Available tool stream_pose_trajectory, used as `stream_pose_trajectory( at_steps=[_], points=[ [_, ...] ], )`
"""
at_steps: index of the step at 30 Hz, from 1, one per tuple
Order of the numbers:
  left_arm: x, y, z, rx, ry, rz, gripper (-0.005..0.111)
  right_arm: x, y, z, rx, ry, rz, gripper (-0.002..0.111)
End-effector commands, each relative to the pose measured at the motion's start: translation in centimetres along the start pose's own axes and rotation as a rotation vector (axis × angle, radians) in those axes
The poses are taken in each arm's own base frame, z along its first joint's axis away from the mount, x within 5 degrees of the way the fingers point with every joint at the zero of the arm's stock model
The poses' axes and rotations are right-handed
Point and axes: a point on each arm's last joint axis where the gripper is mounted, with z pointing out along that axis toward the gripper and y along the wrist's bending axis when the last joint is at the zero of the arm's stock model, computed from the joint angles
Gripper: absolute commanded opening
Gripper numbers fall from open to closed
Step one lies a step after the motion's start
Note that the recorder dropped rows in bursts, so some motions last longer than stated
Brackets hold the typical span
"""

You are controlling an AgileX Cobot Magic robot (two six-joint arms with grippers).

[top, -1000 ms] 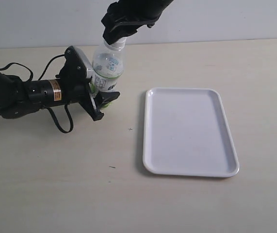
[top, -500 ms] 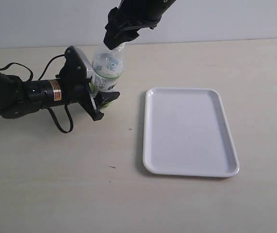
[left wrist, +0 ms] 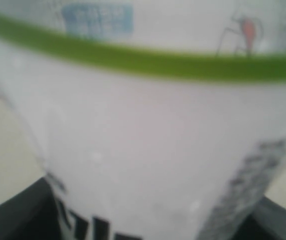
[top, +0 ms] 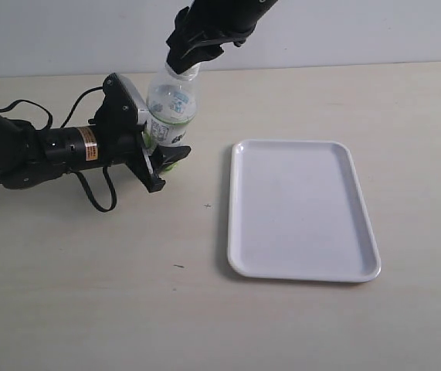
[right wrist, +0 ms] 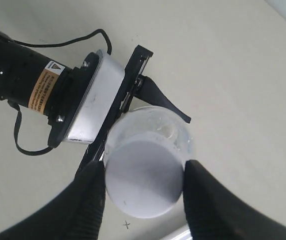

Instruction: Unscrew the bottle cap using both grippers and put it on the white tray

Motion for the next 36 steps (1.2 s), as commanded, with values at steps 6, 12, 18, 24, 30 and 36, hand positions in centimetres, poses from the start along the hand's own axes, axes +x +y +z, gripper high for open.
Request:
stream_pose_trajectory(
  at_steps=[6, 12, 18, 24, 30, 36],
  points=[
    [0.4, 0.0, 0.0, 0.001, 0.047, 0.006, 0.000, -0.2, 0.0, -0.2, 0.014, -0.015, -0.430, 0.000],
    [0.4, 0.0, 0.0, 0.001, 0.047, 0.006, 0.000, -0.2, 0.0, -0.2, 0.015, -0.014, -0.571, 0.000],
    [0.4, 0.0, 0.0, 0.002, 0.045, 0.006, 0.000, -0.2, 0.0, -0.2, 0.016, -0.013, -0.664, 0.000],
    [0.4, 0.0, 0.0, 0.002, 0.045, 0.008, 0.000, -0.2, 0.0, -0.2, 0.016, -0.013, -0.676, 0.000],
    [0.4, 0.0, 0.0, 0.002, 0.045, 0.008, 0.000, -0.3, 0.0, -0.3, 0.016, -0.014, -0.677, 0.011],
    [0.3, 0.1, 0.0, -0.003, 0.037, 0.003, 0.000, -1.1, 0.5, -2.2, 0.044, -0.067, -0.313, 0.050]
  ],
)
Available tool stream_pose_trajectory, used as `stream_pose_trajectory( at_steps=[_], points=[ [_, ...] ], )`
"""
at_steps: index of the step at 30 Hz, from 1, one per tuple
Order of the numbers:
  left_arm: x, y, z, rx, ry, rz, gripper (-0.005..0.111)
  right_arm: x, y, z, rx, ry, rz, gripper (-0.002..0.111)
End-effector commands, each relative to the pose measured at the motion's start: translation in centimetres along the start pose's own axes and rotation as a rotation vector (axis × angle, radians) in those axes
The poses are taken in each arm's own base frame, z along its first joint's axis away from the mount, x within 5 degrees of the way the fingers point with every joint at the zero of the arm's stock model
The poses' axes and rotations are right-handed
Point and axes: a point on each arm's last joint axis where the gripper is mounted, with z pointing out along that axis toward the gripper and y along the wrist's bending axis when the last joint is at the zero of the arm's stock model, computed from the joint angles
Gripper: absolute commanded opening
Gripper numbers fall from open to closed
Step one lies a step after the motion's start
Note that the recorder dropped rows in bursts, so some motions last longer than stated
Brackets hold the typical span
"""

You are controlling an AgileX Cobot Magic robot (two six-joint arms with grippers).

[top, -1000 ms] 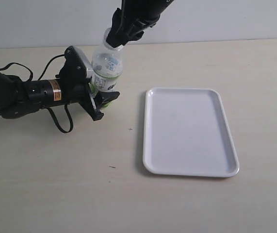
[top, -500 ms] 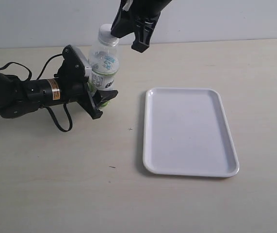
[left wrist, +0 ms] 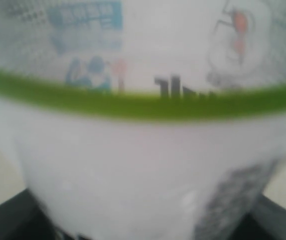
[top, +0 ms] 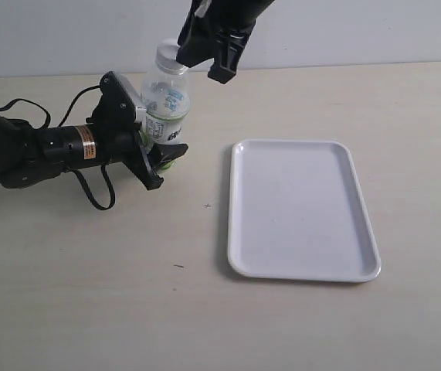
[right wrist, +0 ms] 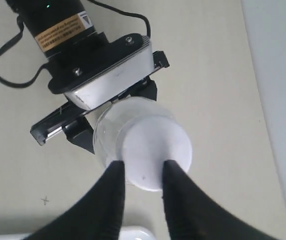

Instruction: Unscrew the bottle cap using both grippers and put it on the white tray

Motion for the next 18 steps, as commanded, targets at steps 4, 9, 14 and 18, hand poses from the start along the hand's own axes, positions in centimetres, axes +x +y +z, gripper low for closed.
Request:
stream_pose_trajectory(
  at_steps=[4, 9, 14, 18],
  points=[
    [0.3, -0.1, 0.0, 0.009, 0.031, 0.016, 0.000, -1.3, -0.1, -2.7, 0.061, -0.065, 0.523, 0.068],
    [0.3, -0.1, 0.0, 0.008, 0.038, 0.016, 0.000, -1.0, 0.0, -2.0, 0.034, -0.046, 0.694, 0.071],
    [0.3, -0.1, 0.0, 0.008, 0.038, 0.016, 0.000, -0.6, -0.2, -1.1, 0.033, -0.041, 0.738, 0.071],
    [0.3, -0.1, 0.0, 0.008, 0.038, 0.016, 0.000, -0.5, -0.4, -0.7, 0.044, -0.049, 0.759, 0.071]
  ],
)
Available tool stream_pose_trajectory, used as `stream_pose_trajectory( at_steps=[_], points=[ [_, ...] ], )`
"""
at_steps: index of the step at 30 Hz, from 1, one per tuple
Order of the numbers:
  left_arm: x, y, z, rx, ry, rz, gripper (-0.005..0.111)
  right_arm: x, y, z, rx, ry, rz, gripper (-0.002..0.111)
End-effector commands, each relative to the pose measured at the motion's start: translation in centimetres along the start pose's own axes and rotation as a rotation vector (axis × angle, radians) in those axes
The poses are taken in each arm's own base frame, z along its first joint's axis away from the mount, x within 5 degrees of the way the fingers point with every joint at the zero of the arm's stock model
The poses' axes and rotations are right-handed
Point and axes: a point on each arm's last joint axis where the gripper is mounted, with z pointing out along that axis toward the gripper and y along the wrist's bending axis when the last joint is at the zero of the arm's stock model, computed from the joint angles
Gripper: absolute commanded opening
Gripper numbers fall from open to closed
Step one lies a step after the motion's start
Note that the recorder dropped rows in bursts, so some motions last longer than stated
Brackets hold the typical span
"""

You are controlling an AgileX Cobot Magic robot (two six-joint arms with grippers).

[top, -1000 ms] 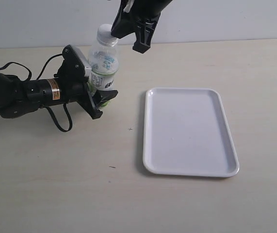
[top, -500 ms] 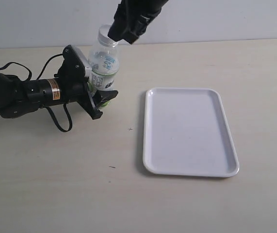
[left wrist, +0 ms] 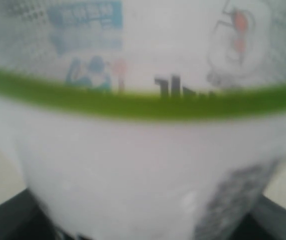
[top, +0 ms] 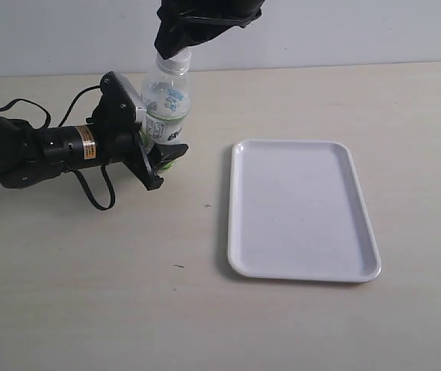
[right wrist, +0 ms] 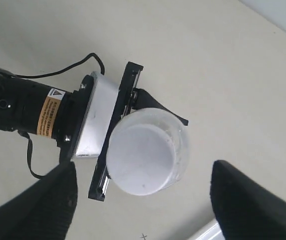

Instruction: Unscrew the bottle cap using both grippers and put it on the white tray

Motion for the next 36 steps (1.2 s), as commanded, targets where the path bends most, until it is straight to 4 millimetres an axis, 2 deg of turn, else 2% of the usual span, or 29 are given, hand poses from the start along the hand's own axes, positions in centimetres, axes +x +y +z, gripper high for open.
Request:
stream_pose_trajectory(
  at_steps=[1, 6, 11, 14, 25, 36],
  points=[
    [0.4, -0.1, 0.0, 0.008, 0.040, 0.012, 0.000, -0.2, -0.2, 0.4, 0.010, -0.021, 0.023, 0.071],
    [0.4, -0.1, 0.0, 0.006, 0.040, 0.010, 0.000, -0.2, -0.4, 1.2, 0.020, -0.030, 0.024, 0.071],
    [0.4, -0.1, 0.0, 0.005, 0.040, 0.011, 0.000, -0.3, 0.8, 2.9, 0.023, -0.037, -0.028, 0.071],
    [0.4, -0.1, 0.0, 0.005, 0.040, 0.011, 0.000, -0.5, 0.9, 3.2, 0.052, -0.057, -0.048, 0.071],
    [0.4, -0.1, 0.0, 0.005, 0.040, 0.011, 0.000, 0.1, 0.7, 2.9, 0.084, 0.019, -0.055, 0.071],
    [0.4, -0.1, 0.0, 0.005, 0.040, 0.011, 0.000, -0.2, 0.7, 2.5, 0.098, 0.000, -0.048, 0.069]
  ],
)
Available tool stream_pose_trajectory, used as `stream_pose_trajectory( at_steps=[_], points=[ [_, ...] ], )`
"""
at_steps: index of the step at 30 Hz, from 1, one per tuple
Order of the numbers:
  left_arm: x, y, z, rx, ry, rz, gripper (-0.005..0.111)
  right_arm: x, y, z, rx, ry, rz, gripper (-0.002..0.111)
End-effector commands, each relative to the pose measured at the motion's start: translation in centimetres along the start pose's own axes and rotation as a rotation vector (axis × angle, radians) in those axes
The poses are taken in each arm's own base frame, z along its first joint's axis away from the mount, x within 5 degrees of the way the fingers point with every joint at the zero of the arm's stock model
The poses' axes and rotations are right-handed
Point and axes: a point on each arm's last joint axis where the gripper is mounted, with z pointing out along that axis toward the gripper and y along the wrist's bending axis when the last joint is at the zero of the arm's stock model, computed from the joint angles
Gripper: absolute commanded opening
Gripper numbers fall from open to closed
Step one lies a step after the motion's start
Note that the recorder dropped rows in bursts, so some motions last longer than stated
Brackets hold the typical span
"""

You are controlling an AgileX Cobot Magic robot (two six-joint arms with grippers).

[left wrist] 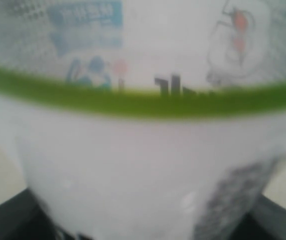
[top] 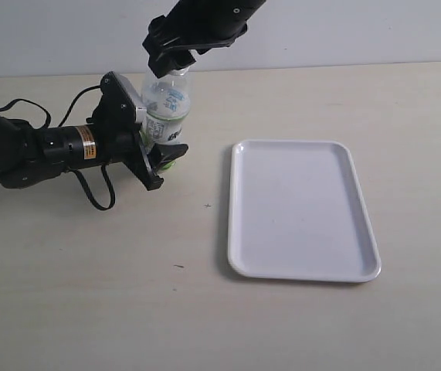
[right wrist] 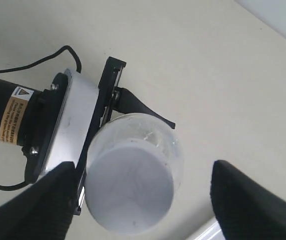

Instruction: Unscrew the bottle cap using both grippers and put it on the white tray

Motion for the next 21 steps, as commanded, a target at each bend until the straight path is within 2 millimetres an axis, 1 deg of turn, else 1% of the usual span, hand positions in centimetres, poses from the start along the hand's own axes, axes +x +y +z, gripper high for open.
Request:
stream_pose_trajectory(
  at_steps=[1, 5, 10, 12, 14, 17, 21],
  points=[
    [0.35, -0.11, 0.03, 0.005, 0.040, 0.009, 0.000, -0.43, 0.03, -0.72, 0.014, -0.028, -0.004, 0.068],
    [0.35, -0.11, 0.03, 0.005, 0.040, 0.009, 0.000, -0.44, 0.02, -0.72, 0.015, -0.030, -0.002, 0.065],
    [0.35, -0.11, 0.03, 0.005, 0.040, 0.009, 0.000, -0.44, 0.02, -0.72, 0.015, -0.030, -0.002, 0.064],
    [0.35, -0.11, 0.03, 0.005, 0.040, 0.009, 0.000, -0.44, 0.02, -0.72, 0.015, -0.030, -0.002, 0.061],
    [0.35, -0.11, 0.03, 0.005, 0.040, 0.009, 0.000, -0.44, 0.02, -0.72, 0.015, -0.030, -0.002, 0.054],
    [0.35, -0.11, 0.03, 0.005, 0.040, 0.009, 0.000, -0.44, 0.02, -0.72, 0.015, -0.030, -0.002, 0.039],
    [0.35, -0.11, 0.03, 0.005, 0.040, 0.009, 0.000, -0.44, 0.02, -0.72, 0.015, -0.030, -0.002, 0.012]
  ],
)
